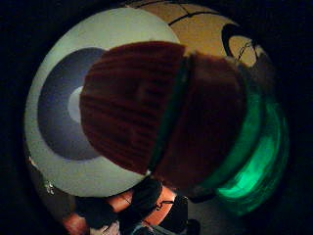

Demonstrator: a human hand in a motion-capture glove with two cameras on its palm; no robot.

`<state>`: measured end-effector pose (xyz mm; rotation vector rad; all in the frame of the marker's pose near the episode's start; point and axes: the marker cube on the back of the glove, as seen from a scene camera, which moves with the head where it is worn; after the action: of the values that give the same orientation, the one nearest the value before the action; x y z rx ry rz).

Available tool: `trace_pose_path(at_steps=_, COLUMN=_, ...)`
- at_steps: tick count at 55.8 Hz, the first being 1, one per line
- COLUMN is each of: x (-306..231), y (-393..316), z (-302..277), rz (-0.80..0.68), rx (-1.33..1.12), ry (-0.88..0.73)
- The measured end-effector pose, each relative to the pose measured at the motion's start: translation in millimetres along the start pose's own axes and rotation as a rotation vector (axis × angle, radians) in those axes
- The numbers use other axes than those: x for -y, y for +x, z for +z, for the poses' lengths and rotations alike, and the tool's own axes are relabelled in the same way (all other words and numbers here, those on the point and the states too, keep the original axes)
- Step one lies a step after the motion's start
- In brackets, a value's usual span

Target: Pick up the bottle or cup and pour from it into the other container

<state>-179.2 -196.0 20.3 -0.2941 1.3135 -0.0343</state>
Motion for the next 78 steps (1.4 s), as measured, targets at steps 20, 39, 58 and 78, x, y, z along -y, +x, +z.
trace_pose_path(at_steps=20, x=4, y=-11, z=-10, rz=-0.020, rx=-0.016, ry=-0.005)
trace_pose_path(at_steps=39, x=2, y=-5, z=-6, rz=-0.019, rx=0.027, ry=-0.018)
trace_pose_path(at_steps=58, x=-7, y=-25, z=-1, rz=-0.008, rx=0.142, ry=0.059)
trace_pose_path(at_steps=78, x=-27, y=1, z=28, rz=0.055, rx=0.274, ry=0.147)
